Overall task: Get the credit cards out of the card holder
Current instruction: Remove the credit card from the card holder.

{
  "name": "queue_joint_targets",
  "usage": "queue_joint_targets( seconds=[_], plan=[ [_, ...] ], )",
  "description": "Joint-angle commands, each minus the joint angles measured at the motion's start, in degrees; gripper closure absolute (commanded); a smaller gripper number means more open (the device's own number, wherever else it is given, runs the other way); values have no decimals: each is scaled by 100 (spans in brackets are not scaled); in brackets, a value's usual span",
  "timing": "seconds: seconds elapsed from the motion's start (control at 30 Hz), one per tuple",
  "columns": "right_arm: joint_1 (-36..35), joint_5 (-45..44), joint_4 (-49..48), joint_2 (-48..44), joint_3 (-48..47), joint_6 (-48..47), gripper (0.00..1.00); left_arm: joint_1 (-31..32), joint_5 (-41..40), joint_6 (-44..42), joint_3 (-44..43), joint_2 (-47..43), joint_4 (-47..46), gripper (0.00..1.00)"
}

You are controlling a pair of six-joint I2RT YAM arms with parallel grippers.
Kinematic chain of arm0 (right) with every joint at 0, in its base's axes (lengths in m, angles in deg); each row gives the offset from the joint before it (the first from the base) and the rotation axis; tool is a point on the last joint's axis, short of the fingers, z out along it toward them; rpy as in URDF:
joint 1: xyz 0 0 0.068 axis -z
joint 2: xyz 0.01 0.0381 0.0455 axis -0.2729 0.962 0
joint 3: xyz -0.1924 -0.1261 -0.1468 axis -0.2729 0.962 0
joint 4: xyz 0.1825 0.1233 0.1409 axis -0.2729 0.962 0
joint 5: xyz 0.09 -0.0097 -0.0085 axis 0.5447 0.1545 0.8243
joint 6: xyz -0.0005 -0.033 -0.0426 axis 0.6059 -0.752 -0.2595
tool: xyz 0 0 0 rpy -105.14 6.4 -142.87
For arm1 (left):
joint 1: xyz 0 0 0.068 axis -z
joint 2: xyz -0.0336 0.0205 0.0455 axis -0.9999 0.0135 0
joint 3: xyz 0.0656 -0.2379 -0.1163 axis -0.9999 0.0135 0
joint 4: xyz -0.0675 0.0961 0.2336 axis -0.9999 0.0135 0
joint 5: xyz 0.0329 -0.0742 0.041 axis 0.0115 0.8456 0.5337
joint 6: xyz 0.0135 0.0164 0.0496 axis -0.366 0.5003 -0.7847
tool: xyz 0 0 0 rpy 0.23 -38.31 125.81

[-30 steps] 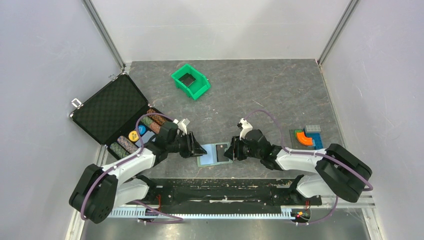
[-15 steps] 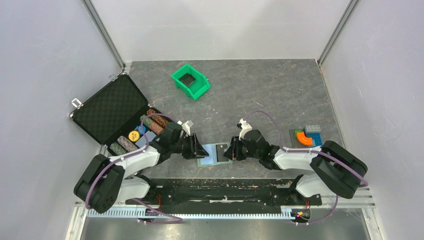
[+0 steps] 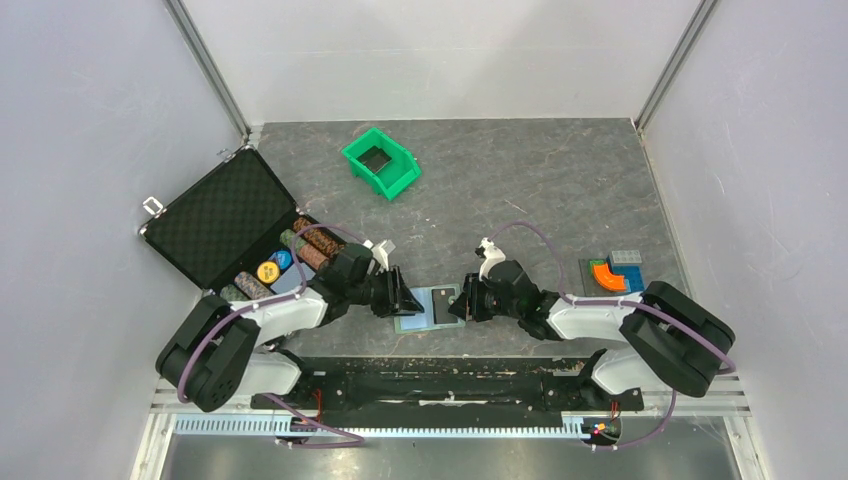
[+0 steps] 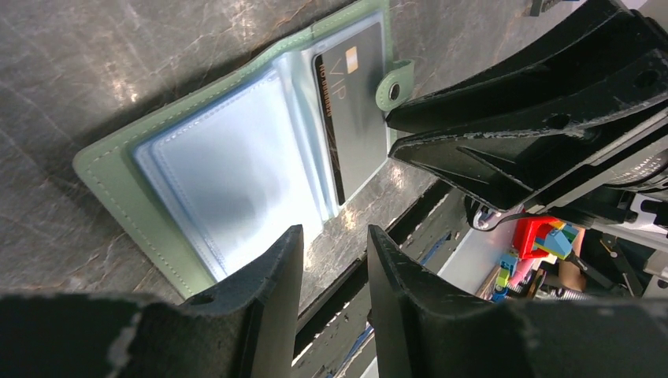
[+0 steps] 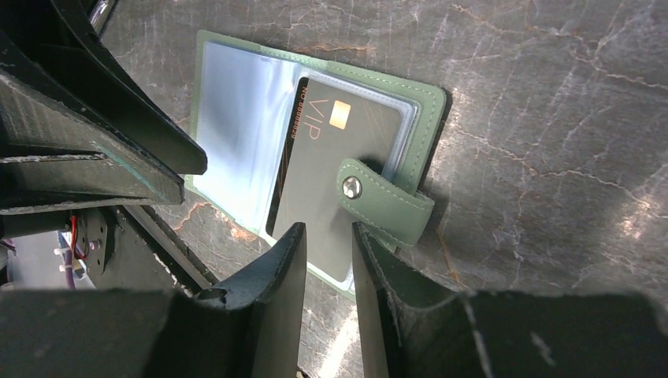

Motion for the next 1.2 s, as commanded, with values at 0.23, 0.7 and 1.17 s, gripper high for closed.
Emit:
queue_joint_targets(
  seconds=[0.23, 0.7, 1.17],
  plan=[
    [-20, -304, 279, -154, -74, -142, 69, 120, -196, 221, -230, 150, -293, 58],
    [-18, 103, -423, 7, 188, 42, 80, 236, -214, 248, -367, 588, -624, 59],
    [-18, 157, -668, 167, 329, 80, 89, 400, -319, 230, -443, 932, -846, 61]
  ],
)
